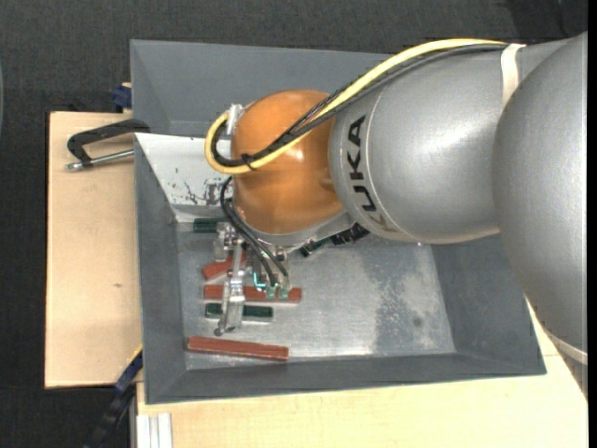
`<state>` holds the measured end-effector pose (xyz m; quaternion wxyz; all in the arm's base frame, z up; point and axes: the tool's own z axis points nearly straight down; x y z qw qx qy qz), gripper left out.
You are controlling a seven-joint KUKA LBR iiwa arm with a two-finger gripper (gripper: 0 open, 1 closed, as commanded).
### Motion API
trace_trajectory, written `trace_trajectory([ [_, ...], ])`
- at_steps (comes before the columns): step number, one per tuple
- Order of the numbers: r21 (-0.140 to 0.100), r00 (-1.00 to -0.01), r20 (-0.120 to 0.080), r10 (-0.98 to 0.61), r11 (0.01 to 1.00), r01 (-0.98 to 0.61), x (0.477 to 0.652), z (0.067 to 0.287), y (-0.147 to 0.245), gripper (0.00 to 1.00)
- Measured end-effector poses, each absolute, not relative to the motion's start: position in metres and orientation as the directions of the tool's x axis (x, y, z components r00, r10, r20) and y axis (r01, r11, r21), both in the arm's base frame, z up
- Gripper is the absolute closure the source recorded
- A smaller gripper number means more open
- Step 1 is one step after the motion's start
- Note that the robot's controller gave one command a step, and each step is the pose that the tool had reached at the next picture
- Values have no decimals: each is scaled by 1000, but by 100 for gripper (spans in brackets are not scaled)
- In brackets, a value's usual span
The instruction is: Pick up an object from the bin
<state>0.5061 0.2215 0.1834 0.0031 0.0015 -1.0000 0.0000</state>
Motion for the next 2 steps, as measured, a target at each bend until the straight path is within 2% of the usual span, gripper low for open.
trace_trajectory([
  [1, 2, -1000, -1, 0, 1000, 0, 508, 187, 220, 0],
  [2, 3, -1000, -4, -6, 1000, -6, 499, 112, 203, 0],
])
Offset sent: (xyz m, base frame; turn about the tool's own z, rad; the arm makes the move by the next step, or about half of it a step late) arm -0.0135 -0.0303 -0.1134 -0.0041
